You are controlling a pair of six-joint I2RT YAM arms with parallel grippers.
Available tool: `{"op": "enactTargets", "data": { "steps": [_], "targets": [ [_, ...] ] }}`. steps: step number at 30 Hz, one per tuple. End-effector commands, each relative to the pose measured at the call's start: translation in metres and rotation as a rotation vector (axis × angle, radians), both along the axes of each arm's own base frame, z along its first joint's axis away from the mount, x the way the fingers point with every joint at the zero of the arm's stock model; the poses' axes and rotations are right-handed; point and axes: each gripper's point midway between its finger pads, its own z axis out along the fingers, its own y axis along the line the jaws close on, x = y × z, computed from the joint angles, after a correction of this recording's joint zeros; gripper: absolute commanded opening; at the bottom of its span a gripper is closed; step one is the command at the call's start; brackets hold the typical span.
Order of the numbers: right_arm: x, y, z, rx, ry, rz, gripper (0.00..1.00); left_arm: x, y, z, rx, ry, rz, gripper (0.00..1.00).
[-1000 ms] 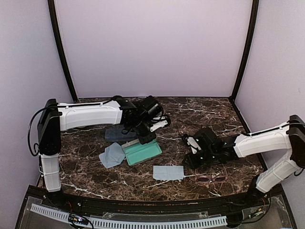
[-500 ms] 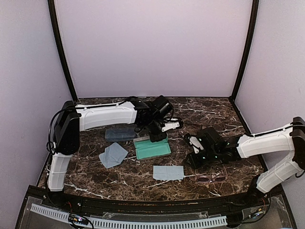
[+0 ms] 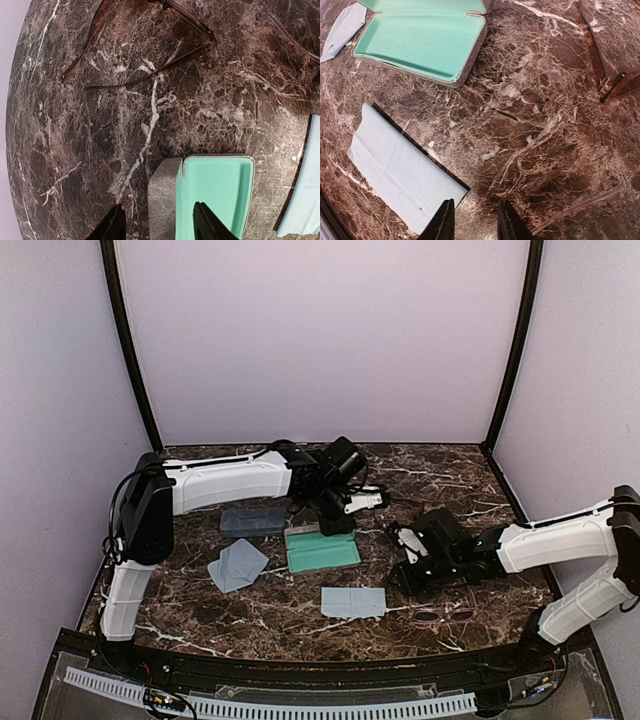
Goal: Organize the sunglasses
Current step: Place the opened sunglasses case at the center of the board.
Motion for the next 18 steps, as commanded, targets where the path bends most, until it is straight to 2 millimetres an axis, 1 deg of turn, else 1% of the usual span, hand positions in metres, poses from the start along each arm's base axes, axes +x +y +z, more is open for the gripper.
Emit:
{"op": "enactTargets", "data": {
  "steps": [1,5,7,9,10,14,15,18],
  "targets": [
    [0.005,0.003,0.005,0.034,-0.015,-0.008,0.30,0.004,-0.009,0.025,-0.051,-0.027,0.006,0.50],
    [0.004,0.005,0.002,0.024,-0.007,0.007,0.31,0.007,-0.007,0.051,-0.105,-0.057,0.050,0.58],
    [0.002,0.006,0.000,0.024,0.004,0.012,0.31,0.003,-0.003,0.064,-0.148,-0.057,0.076,0.63],
    [0.001,0.005,-0.003,0.020,0.012,0.016,0.31,-0.005,0.003,0.073,-0.196,-0.045,0.100,0.65],
    [0.000,0.006,-0.004,0.019,0.015,0.021,0.31,-0.011,0.007,0.078,-0.226,-0.033,0.108,0.66],
    [-0.002,0.009,-0.006,0.022,0.026,0.043,0.31,-0.043,0.029,0.081,-0.348,0.034,0.144,0.67],
    [-0.002,0.010,-0.007,0.022,0.028,0.048,0.31,-0.051,0.035,0.085,-0.385,0.049,0.148,0.67],
    [-0.002,0.014,-0.010,0.019,0.040,0.064,0.30,-0.077,0.051,0.079,-0.443,0.133,0.166,0.68]
  ]
}}
